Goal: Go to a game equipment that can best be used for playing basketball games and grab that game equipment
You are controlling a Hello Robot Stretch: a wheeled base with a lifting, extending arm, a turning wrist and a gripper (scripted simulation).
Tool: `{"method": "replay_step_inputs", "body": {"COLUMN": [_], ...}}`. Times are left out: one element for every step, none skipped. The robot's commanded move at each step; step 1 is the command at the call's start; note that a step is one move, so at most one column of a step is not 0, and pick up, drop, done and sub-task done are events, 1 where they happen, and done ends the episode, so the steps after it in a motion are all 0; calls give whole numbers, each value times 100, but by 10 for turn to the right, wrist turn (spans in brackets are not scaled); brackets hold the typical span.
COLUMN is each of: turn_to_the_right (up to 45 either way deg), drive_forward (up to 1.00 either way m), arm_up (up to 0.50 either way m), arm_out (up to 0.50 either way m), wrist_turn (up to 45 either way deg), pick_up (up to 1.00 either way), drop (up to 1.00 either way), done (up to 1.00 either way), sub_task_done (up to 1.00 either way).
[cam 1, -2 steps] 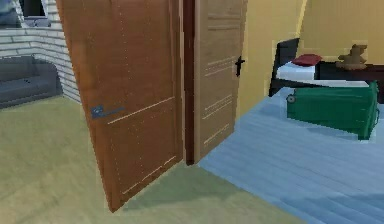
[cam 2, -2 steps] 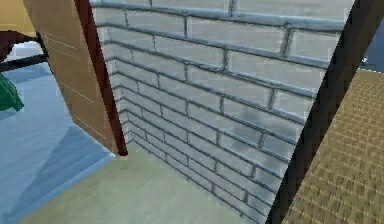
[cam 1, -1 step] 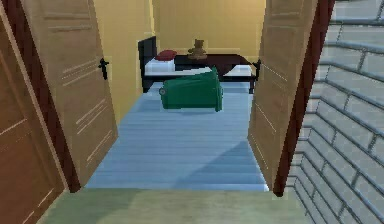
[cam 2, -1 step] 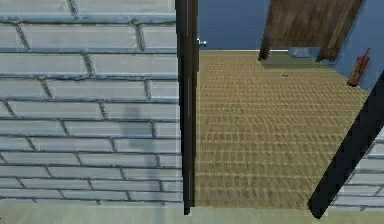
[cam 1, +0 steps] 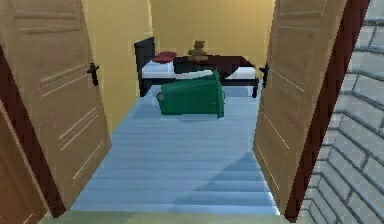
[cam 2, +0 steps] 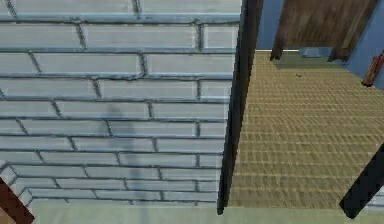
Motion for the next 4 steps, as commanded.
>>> {"method": "replay_step_inputs", "body": {"turn_to_the_right": [-450, -360, 0, -240], "drive_forward": [0, 0, 40, 0], "arm_up": [0, 0, 0, 0], "arm_out": [0, 0, 0, 0], "wrist_turn": [0, 0, 0, 0], "pick_up": [0, 0, 0, 0], "drop": [0, 0, 0, 0], "done": [0, 0, 0, 0], "sub_task_done": [0, 0, 0, 0]}}
